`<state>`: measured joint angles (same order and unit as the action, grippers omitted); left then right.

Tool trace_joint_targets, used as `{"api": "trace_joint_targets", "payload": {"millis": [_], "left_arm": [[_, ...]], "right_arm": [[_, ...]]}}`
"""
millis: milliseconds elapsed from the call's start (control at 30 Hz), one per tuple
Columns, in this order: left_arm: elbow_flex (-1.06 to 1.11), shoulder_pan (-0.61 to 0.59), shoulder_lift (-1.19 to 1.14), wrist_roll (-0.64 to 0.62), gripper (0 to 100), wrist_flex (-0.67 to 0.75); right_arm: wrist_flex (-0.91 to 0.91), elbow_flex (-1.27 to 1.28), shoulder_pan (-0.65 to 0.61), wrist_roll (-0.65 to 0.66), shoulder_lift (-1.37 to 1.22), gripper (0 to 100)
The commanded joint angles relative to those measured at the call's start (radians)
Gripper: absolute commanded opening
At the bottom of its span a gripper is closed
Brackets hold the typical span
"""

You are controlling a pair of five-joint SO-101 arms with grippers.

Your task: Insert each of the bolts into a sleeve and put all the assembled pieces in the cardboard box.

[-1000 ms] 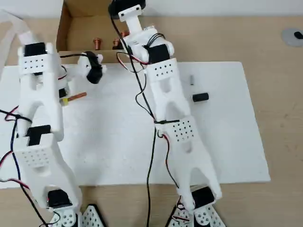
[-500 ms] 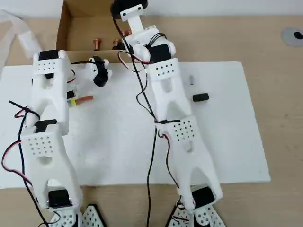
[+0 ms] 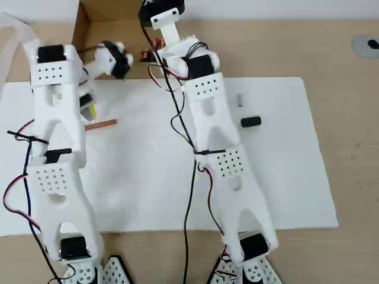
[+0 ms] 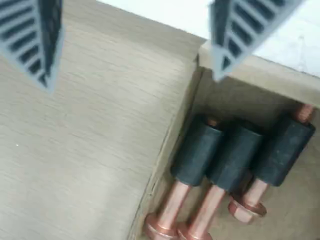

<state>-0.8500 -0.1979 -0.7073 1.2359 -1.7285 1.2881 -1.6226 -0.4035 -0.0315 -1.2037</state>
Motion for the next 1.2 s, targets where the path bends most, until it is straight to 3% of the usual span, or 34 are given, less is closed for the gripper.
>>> {"api": "trace_joint_targets", "payload": {"millis": [0,400,500,833,1167], "left_arm": [[-0.068,-0.011,0.088,-0.296,17,-0.026],[0.199,-0.064,0.128,-1.622,17,-0.026],[0.252,-0.061,0.128,-1.861,17,-0.026],[0.269,-0.055,0.125,-2.188,17,-0.026],[0.273,-0.038,0.119,-2.384,17,-0.025]], "right_arm": [[0.003,-0.044,0.016,0.006,0.105,24.2],[0.003,-0.042,0.019,0.006,0.102,24.2],[0.003,-0.042,0.019,0.006,0.101,24.2],[0.003,-0.039,0.019,0.006,0.101,24.2],[0.003,-0.039,0.016,0.006,0.101,24.2]]}}
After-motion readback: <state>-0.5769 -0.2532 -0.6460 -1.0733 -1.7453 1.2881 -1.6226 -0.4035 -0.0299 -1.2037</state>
